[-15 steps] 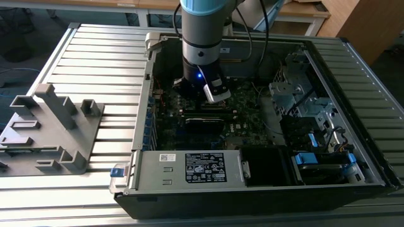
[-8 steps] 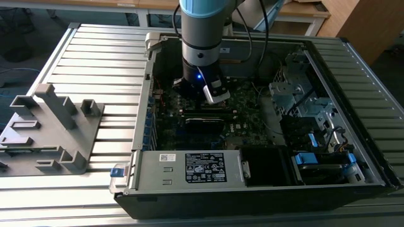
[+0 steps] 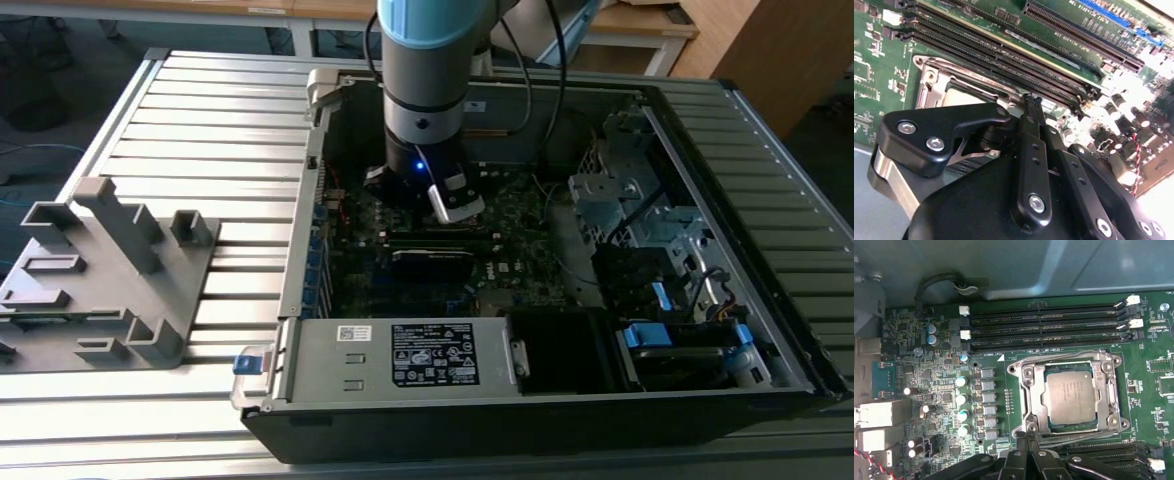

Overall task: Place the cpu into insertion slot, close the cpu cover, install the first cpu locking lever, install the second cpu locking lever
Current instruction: 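Install the second cpu locking lever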

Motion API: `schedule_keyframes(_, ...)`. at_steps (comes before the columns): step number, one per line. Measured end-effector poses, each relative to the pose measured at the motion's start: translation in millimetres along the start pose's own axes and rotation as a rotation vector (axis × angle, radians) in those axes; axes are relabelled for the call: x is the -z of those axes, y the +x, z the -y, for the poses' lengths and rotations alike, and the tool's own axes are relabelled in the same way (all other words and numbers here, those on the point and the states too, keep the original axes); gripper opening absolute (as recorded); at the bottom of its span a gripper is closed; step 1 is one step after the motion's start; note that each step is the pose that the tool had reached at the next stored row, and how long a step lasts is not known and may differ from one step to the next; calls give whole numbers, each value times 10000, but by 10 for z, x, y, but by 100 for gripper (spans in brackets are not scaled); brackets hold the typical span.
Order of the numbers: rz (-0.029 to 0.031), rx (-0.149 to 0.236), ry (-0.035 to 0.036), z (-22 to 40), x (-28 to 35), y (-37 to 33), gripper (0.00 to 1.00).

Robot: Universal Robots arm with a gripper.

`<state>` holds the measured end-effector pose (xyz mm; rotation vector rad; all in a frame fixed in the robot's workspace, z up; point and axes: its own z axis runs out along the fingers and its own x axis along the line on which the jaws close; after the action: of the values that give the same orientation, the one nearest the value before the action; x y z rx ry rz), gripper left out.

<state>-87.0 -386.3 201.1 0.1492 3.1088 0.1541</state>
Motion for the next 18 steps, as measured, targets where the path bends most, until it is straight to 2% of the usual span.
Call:
schedule_keyframes(4,-6,-1,-59,8,-24,13,11)
schedule_keyframes(7,-10,-6,-227,7,-34,17,11)
schedule_keyframes(10,-21,-10,-323,12,-40,20,11)
schedule_keyframes(13,-23,-10,-350,24,-47,29,11)
schedule_keyframes(18,-24,-10,-350,49,-48,73,11)
